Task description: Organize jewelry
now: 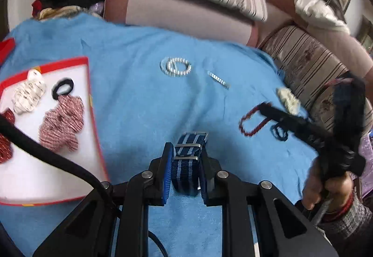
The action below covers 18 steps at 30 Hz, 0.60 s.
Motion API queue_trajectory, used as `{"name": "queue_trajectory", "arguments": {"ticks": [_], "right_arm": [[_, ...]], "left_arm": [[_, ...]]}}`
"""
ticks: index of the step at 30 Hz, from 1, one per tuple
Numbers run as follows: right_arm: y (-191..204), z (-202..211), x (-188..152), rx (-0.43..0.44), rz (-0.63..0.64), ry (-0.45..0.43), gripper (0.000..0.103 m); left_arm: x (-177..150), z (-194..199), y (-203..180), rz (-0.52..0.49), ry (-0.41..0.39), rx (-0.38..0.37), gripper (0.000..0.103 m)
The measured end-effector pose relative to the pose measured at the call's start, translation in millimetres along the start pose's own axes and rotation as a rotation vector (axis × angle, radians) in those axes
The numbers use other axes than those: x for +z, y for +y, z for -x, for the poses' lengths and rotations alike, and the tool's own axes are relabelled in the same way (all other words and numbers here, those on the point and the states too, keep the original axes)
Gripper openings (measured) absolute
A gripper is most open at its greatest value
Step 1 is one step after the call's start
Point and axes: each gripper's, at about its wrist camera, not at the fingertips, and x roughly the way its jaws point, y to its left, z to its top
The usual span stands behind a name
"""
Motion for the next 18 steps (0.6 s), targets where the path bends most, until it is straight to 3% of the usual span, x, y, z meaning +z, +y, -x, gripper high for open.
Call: {"name": "queue_trajectory", "arguments": {"ticks": [3, 8, 14, 18], "right_arm": [[-2, 4, 2, 0.002, 0.007, -0.002, 0.009], [17, -4, 7, 0.046, 0.037, 0.015, 0.009], [78, -25, 17, 0.182, 0.1, 0.056, 0.009], [133, -45, 22, 0.307, 0.144, 0.096, 0.009]], "left_arm": [[0, 0, 5, 0.037, -0.006, -0.004, 0.019], [2, 40, 26, 0.058, -0.076, 0.097, 0.019], [-3, 99, 79, 0.095, -0.139, 0.271, 0.019], [-15, 117, 123, 0.157, -0.145, 0.351, 0.019]]}}
